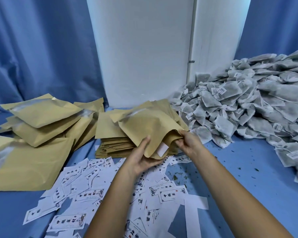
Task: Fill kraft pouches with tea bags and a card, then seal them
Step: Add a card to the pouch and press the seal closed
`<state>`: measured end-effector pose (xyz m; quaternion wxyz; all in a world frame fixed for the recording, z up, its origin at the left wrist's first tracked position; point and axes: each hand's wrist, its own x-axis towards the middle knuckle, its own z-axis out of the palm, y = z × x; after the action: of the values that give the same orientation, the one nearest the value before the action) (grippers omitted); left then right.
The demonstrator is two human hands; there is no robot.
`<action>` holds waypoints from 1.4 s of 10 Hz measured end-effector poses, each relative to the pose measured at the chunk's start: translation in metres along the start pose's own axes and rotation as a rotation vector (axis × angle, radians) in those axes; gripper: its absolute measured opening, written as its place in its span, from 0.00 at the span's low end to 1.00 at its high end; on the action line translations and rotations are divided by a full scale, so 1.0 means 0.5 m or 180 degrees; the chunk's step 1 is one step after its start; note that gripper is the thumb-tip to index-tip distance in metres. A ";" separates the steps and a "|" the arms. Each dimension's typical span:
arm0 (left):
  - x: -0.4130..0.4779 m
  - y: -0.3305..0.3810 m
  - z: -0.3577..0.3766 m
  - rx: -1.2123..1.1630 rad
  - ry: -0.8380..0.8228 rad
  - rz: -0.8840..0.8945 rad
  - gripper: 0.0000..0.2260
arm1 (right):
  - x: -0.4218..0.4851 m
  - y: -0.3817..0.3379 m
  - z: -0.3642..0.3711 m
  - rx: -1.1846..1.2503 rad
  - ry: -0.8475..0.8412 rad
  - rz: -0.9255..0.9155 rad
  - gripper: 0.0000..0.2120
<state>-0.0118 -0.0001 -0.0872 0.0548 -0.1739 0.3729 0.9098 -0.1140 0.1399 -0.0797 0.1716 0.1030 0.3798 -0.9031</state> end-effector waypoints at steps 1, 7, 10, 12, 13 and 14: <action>0.010 -0.005 -0.004 -0.0122 0.0060 0.0012 0.16 | -0.002 -0.009 0.006 -0.0828 0.0072 -0.0467 0.06; 0.040 -0.024 -0.059 -0.0391 -0.0125 0.0420 0.13 | -0.055 0.092 0.003 -0.5815 -0.1605 -0.2471 0.19; 0.026 -0.026 -0.053 -0.0333 -0.0590 0.0154 0.17 | -0.014 0.046 0.073 -0.4848 -0.1227 -0.0479 0.13; 0.020 -0.017 -0.054 -0.0495 -0.0938 0.0061 0.18 | 0.032 0.040 0.068 -0.5720 -0.0229 -0.1262 0.15; 0.025 -0.023 -0.046 -0.0432 -0.0908 0.0030 0.18 | 0.043 0.047 0.050 -0.5361 -0.0056 -0.1580 0.14; 0.025 -0.018 -0.048 -0.0476 -0.0884 0.0064 0.18 | 0.042 0.043 0.050 -0.5625 -0.0097 -0.1682 0.14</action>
<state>-0.0150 -0.0105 -0.1135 0.0836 -0.0463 0.2946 0.9508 -0.1262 0.1029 -0.0831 -0.0188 -0.1674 0.9402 -0.2960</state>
